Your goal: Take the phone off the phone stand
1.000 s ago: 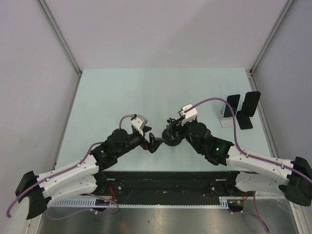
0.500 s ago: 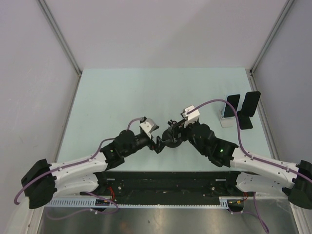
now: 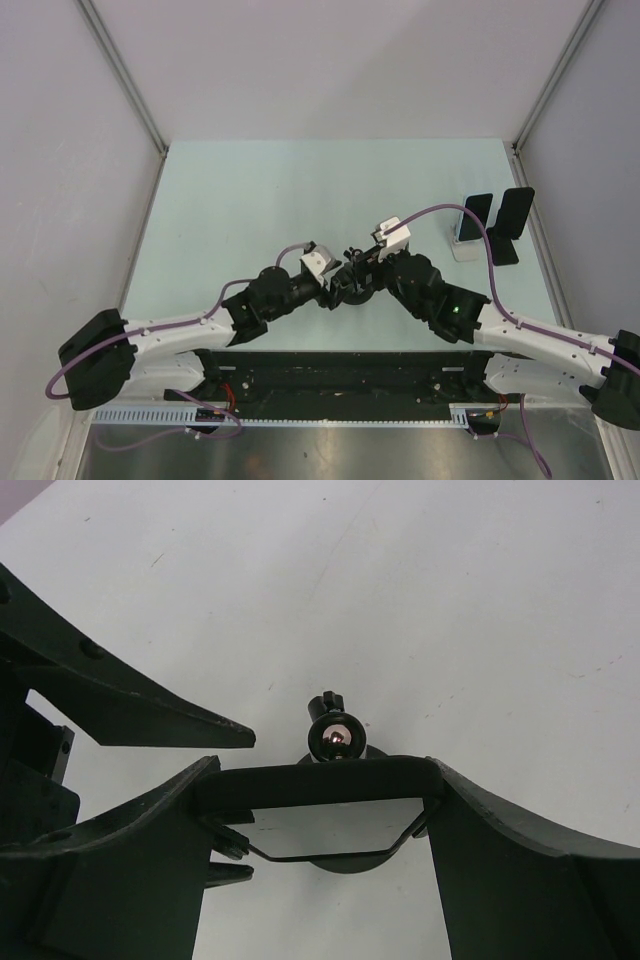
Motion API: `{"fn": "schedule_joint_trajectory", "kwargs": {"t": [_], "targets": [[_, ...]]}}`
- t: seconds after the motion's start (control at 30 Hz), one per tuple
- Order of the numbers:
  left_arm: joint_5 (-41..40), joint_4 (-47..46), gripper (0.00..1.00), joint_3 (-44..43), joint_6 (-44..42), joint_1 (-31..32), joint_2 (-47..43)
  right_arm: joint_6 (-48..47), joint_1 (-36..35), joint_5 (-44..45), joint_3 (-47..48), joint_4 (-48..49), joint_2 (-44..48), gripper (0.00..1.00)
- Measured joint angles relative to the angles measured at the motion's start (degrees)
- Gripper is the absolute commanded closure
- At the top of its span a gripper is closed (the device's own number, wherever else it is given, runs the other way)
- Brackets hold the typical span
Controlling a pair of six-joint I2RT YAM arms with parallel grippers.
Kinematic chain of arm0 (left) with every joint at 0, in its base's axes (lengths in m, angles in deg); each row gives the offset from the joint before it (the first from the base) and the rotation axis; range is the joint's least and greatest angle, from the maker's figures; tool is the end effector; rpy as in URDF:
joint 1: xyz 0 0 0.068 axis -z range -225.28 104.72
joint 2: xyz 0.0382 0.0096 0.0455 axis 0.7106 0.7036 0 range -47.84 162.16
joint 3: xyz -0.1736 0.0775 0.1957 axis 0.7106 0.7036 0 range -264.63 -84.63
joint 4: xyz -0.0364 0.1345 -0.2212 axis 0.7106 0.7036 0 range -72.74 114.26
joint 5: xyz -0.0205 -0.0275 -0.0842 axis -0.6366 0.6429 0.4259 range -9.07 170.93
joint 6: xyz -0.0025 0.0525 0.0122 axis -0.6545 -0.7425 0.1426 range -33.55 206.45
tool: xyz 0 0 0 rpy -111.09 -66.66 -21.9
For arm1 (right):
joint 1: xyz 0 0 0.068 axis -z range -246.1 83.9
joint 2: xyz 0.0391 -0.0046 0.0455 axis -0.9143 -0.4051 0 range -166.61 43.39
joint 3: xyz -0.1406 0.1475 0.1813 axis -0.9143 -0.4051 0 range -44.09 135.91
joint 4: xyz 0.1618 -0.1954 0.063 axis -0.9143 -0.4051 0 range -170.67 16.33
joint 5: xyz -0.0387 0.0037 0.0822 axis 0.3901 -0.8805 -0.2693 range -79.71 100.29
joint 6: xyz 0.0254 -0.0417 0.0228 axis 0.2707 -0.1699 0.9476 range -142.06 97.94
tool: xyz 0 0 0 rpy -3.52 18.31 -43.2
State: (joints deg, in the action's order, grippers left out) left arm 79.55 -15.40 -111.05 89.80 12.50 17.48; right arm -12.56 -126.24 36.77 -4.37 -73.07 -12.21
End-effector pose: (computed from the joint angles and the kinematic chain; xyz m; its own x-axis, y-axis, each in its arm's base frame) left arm 0.1324 -0.2086 0.2343 -0.1066 0.0594 -0.9925 0.8282 0.5577 -0.0556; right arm 0.1258 0.1873 0.2941 -0.2220 -0.0902 -0.9709 -0.5327 0.8452 0.0433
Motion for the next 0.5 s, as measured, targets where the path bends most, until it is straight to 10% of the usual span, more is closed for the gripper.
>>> {"fn": "schedule_joint_trajectory", "kwargs": {"t": [0.17, 0.33, 0.5], "targets": [[-0.4, -1.7, 0.47, -0.7, -0.4, 1.3, 0.6, 0.1, 0.0, 0.0, 0.0, 0.0, 0.0, 1.00], [-0.1, -2.4, 0.97, -1.0, -0.4, 1.9, 1.8, 0.4, 0.0, 0.1, 0.0, -0.1, 0.0, 1.00], [0.3, -2.5, 1.00, -1.0, 0.1, 2.2, 1.7, 0.4, 0.5, -0.3, 0.0, -2.1, 1.5, 1.00]]}}
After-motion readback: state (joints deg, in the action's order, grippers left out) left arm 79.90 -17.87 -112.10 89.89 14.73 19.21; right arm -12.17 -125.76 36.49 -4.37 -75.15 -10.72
